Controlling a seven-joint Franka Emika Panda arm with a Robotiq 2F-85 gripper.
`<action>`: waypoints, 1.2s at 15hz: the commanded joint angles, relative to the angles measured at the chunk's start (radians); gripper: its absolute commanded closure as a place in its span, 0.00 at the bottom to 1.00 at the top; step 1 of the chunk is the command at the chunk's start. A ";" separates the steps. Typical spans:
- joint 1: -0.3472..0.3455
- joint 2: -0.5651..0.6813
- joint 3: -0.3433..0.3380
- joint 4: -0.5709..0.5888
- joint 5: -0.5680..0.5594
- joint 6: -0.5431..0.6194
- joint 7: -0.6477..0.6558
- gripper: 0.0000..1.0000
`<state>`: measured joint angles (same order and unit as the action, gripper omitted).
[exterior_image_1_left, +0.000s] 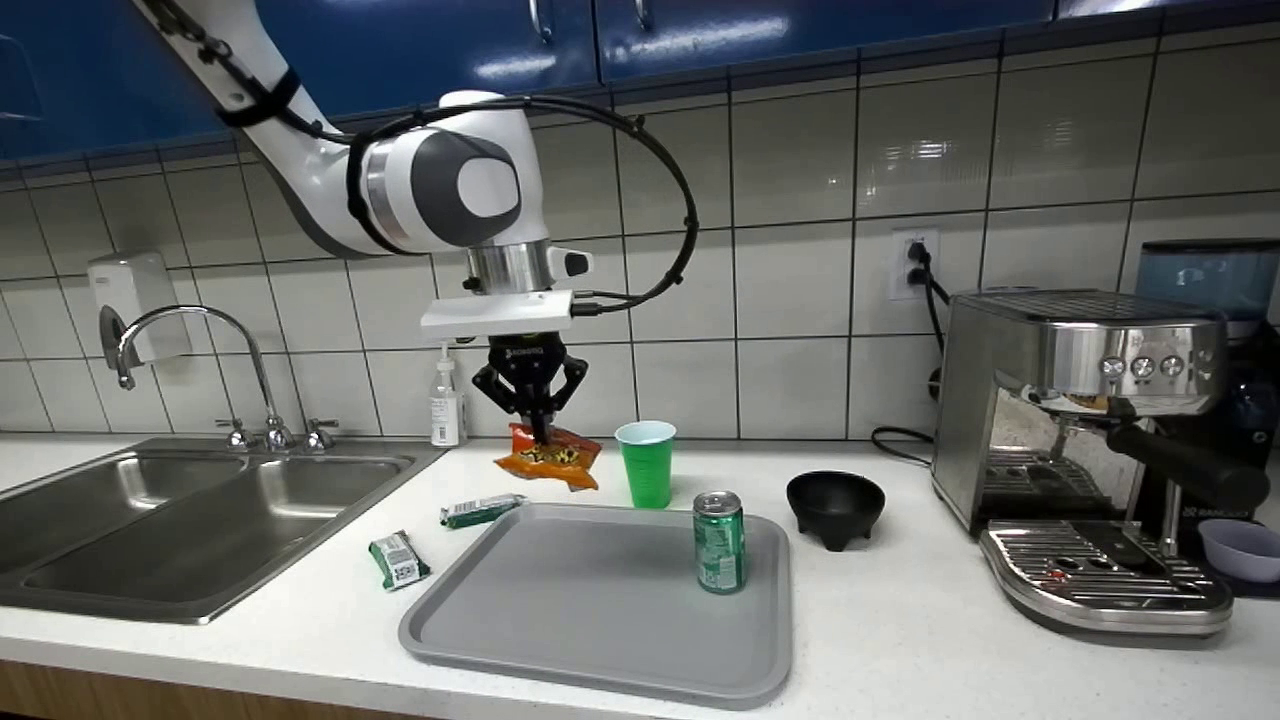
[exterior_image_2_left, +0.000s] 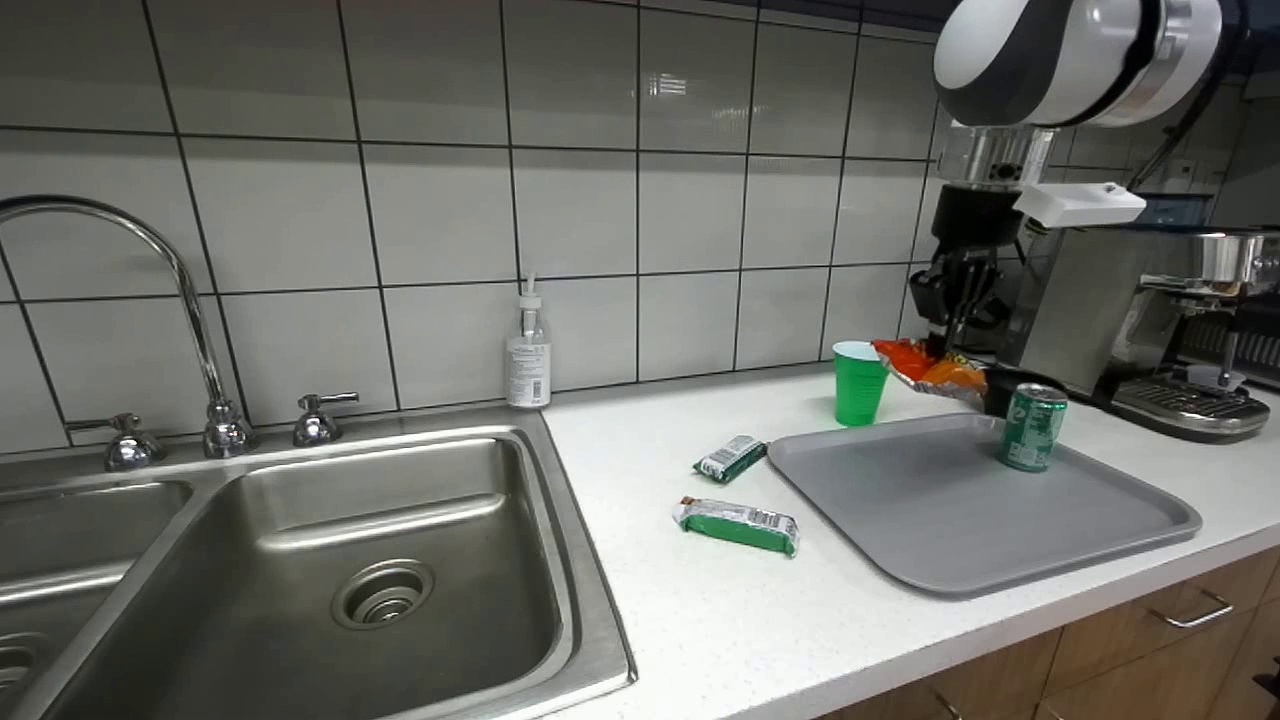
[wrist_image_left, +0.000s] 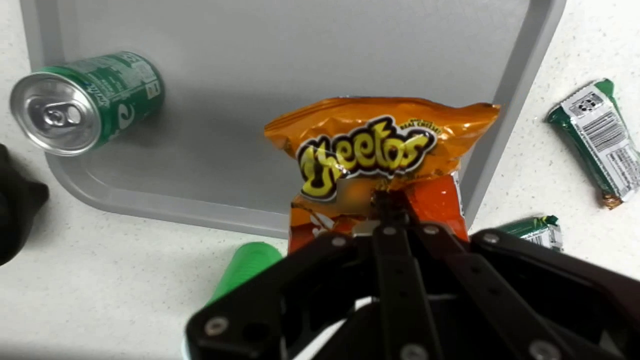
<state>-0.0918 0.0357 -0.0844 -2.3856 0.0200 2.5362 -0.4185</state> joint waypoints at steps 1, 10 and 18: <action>-0.020 -0.056 -0.020 -0.021 -0.001 -0.003 -0.009 1.00; -0.067 -0.095 -0.098 -0.023 -0.014 0.009 0.012 1.00; -0.122 -0.092 -0.163 -0.014 -0.018 0.006 0.029 1.00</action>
<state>-0.1894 -0.0334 -0.2356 -2.3874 0.0168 2.5418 -0.4125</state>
